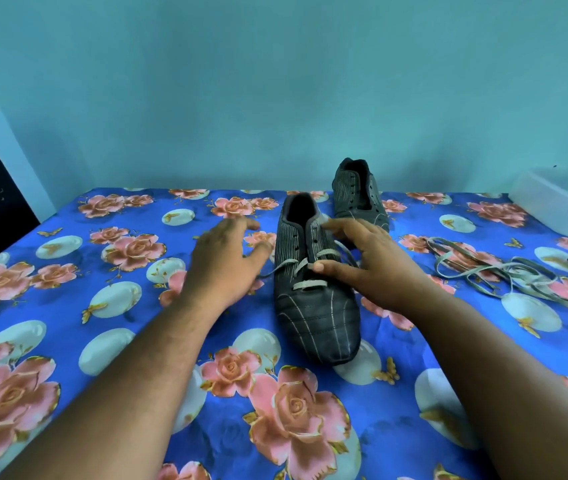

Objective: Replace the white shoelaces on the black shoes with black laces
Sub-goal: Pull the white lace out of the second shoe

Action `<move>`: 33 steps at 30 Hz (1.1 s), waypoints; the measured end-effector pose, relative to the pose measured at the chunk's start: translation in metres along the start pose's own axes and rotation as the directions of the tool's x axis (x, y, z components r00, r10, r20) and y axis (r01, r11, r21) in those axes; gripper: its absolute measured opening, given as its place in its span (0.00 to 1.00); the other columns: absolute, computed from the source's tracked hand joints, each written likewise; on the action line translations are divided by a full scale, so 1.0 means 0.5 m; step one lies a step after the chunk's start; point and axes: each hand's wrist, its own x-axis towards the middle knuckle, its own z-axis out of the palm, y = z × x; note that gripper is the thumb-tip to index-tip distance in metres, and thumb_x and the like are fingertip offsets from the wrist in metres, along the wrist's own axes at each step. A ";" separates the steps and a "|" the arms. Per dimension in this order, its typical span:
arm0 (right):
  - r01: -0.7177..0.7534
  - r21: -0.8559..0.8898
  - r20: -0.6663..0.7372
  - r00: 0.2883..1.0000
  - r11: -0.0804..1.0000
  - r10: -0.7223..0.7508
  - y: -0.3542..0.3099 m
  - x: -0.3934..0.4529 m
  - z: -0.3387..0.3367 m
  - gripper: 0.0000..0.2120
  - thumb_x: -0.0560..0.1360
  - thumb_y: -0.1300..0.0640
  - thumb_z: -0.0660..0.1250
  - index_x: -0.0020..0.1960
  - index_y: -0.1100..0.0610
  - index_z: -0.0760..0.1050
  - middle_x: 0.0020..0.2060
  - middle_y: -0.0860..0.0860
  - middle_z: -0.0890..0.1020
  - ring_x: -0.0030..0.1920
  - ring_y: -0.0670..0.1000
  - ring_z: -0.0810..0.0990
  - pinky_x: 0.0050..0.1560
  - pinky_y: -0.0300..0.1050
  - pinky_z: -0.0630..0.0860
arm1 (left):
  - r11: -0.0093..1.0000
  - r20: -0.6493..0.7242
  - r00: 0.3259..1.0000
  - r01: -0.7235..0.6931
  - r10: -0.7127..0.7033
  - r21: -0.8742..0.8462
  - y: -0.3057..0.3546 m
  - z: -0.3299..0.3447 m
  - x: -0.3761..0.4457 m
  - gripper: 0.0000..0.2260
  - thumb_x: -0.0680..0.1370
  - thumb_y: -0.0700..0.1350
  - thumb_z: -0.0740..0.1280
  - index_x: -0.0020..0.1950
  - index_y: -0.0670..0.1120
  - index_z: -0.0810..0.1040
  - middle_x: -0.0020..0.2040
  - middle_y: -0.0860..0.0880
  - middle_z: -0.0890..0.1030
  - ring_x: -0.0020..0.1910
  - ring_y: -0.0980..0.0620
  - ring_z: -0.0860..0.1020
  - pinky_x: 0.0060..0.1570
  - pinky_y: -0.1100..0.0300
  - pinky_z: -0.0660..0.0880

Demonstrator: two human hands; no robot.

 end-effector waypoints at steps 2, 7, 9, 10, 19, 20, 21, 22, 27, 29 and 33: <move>0.022 0.073 -0.039 0.999 0.997 -0.019 0.000 0.000 -0.011 0.19 0.70 0.36 0.73 0.52 0.49 0.78 0.46 0.43 0.82 0.49 0.44 0.79 0.51 0.44 0.75 | 0.982 0.168 0.985 0.066 -0.035 -0.179 0.005 0.010 -0.002 0.25 0.72 0.71 0.66 0.58 0.55 0.79 0.52 0.58 0.83 0.43 0.53 0.83 0.52 0.51 0.81; 0.020 0.143 0.067 0.997 0.990 -0.030 0.004 0.001 -0.009 0.20 0.68 0.38 0.75 0.45 0.51 0.73 0.40 0.49 0.76 0.41 0.49 0.75 0.44 0.46 0.73 | 0.984 0.239 0.970 0.076 -0.035 -0.163 0.008 0.024 -0.005 0.36 0.63 0.77 0.64 0.64 0.59 0.74 0.50 0.60 0.82 0.52 0.58 0.81 0.61 0.49 0.77; 0.009 0.096 -0.004 1.000 0.995 -0.009 0.005 0.005 0.004 0.20 0.67 0.33 0.73 0.46 0.47 0.72 0.42 0.48 0.76 0.42 0.46 0.75 0.43 0.43 0.73 | 0.992 0.217 0.976 0.050 -0.024 -0.115 0.015 0.027 -0.009 0.32 0.70 0.74 0.65 0.67 0.58 0.73 0.52 0.60 0.81 0.54 0.56 0.80 0.63 0.47 0.74; 0.007 0.071 -0.046 0.999 0.997 -0.004 0.003 0.006 0.012 0.20 0.67 0.32 0.72 0.47 0.45 0.73 0.43 0.46 0.76 0.43 0.44 0.75 0.43 0.42 0.73 | 0.997 0.197 0.980 0.019 -0.005 -0.071 0.019 0.028 -0.011 0.28 0.74 0.71 0.64 0.69 0.57 0.72 0.55 0.59 0.81 0.56 0.54 0.80 0.65 0.46 0.73; 0.135 -0.191 -0.254 0.950 0.972 -0.182 -0.015 0.007 0.022 0.22 0.70 0.30 0.66 0.54 0.43 0.80 0.48 0.43 0.72 0.51 0.51 0.75 0.53 0.55 0.76 | 0.985 0.284 0.948 -0.162 0.141 0.051 0.002 0.022 -0.006 0.46 0.68 0.81 0.49 0.80 0.56 0.60 0.78 0.53 0.67 0.77 0.50 0.64 0.76 0.43 0.60; 0.164 -0.227 -0.251 0.943 0.960 -0.220 -0.019 0.006 0.022 0.20 0.71 0.31 0.65 0.53 0.42 0.83 0.46 0.42 0.72 0.51 0.52 0.75 0.52 0.56 0.76 | 0.981 0.323 0.930 -0.190 0.173 0.022 -0.002 0.023 -0.005 0.51 0.65 0.83 0.49 0.82 0.56 0.54 0.81 0.53 0.60 0.80 0.52 0.58 0.78 0.44 0.55; 0.189 -0.255 -0.246 0.936 0.948 -0.252 -0.020 0.006 0.024 0.19 0.71 0.31 0.65 0.51 0.42 0.84 0.44 0.42 0.71 0.50 0.52 0.75 0.51 0.56 0.75 | 0.978 0.350 0.915 -0.210 0.200 -0.010 -0.006 0.024 -0.005 0.55 0.63 0.85 0.49 0.83 0.56 0.50 0.83 0.52 0.56 0.81 0.53 0.53 0.80 0.46 0.52; 0.200 -0.269 -0.241 0.933 0.942 -0.267 -0.024 0.006 0.024 0.18 0.72 0.32 0.65 0.49 0.42 0.85 0.43 0.41 0.71 0.49 0.52 0.76 0.50 0.56 0.75 | 0.975 0.368 0.904 -0.219 0.220 -0.043 -0.009 0.025 -0.004 0.57 0.61 0.86 0.49 0.84 0.55 0.48 0.84 0.52 0.53 0.82 0.54 0.50 0.80 0.48 0.50; 0.197 -0.237 -0.192 0.951 0.952 -0.244 -0.043 0.008 0.031 0.09 0.74 0.43 0.71 0.43 0.46 0.85 0.32 0.39 0.70 0.39 0.45 0.73 0.43 0.48 0.73 | 0.979 0.452 0.869 -0.185 0.203 -0.085 -0.012 0.028 -0.004 0.61 0.59 0.86 0.54 0.83 0.56 0.42 0.84 0.55 0.44 0.82 0.58 0.44 0.81 0.48 0.48; 0.109 -0.067 -0.139 0.983 0.992 -0.118 -0.043 0.006 0.036 0.05 0.74 0.49 0.75 0.41 0.49 0.84 0.27 0.41 0.71 0.32 0.42 0.70 0.35 0.40 0.69 | 0.984 0.456 0.872 -0.160 0.176 -0.074 -0.009 0.029 -0.006 0.59 0.60 0.83 0.58 0.83 0.58 0.41 0.84 0.57 0.44 0.81 0.59 0.44 0.81 0.47 0.48; -0.133 0.433 0.133 0.988 0.892 0.082 -0.044 -0.004 0.025 0.07 0.78 0.56 0.72 0.43 0.58 0.81 0.33 0.59 0.79 0.35 0.46 0.73 0.39 0.42 0.73 | 0.987 0.444 0.882 -0.141 0.160 -0.077 -0.004 0.027 -0.006 0.57 0.61 0.79 0.62 0.83 0.58 0.42 0.84 0.58 0.46 0.81 0.60 0.46 0.81 0.46 0.49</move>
